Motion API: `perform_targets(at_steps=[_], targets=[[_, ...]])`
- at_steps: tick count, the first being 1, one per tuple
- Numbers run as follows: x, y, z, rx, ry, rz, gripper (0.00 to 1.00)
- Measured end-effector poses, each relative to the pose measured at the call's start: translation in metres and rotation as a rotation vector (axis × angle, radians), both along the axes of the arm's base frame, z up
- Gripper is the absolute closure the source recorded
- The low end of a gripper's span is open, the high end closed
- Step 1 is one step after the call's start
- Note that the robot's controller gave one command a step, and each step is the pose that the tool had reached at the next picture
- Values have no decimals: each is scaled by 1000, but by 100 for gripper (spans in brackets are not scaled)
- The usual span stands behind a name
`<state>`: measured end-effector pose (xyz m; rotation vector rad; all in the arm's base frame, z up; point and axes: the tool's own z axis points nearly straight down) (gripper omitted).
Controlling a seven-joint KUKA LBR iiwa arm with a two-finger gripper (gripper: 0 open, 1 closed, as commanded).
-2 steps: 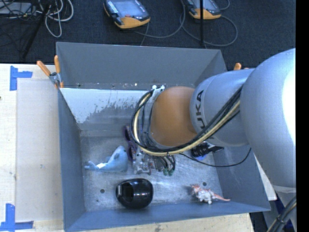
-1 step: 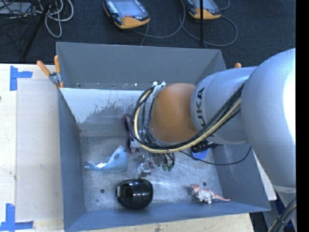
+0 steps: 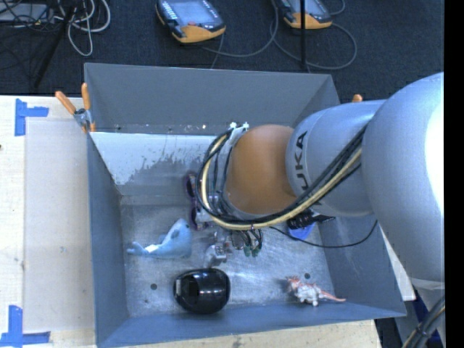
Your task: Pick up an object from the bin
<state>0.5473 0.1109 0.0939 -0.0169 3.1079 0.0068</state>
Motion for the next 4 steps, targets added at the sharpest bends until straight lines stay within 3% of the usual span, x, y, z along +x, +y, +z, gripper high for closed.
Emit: perform_targets(at_steps=[1, 2, 3, 4], targets=[[-2, 23, -5, -1, -3, -90, 0], [-15, 59, -17, 7, 30, -208, 100], [-9, 38, -17, 15, 4, -265, 0], [-10, 34, -17, 17, 6, -276, 0]])
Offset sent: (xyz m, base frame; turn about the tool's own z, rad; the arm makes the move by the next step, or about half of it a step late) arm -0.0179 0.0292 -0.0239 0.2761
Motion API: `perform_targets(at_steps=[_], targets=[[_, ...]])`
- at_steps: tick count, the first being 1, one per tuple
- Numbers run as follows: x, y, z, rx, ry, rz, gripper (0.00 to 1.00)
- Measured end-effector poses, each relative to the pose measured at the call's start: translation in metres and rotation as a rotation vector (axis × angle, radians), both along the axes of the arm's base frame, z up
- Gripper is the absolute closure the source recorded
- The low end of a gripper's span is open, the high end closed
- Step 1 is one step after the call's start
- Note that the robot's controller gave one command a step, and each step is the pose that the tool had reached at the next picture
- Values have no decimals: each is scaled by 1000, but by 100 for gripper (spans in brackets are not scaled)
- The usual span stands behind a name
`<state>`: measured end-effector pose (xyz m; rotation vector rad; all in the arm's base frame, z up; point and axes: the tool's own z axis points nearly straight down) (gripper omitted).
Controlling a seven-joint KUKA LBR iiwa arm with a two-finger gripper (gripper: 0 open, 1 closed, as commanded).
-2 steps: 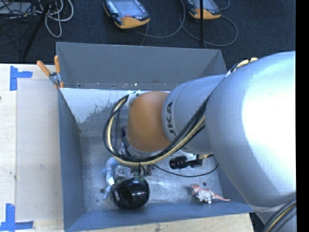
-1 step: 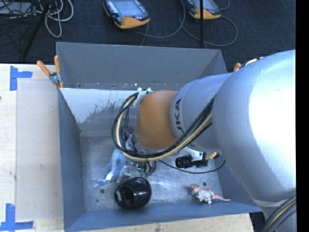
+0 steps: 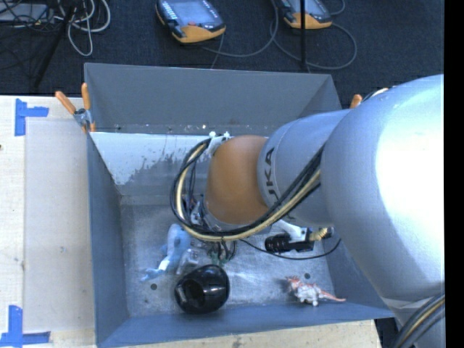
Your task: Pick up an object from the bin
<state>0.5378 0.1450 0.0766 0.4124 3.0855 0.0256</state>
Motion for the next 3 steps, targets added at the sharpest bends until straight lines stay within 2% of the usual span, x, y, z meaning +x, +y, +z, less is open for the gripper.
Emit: perform_targets(at_steps=[1, 2, 3], targets=[[14, 99, -2, -8, 22, -5, 100], [14, 99, -2, -8, 22, -4, 100], [18, 90, 143, -13, 29, 60, 100]])
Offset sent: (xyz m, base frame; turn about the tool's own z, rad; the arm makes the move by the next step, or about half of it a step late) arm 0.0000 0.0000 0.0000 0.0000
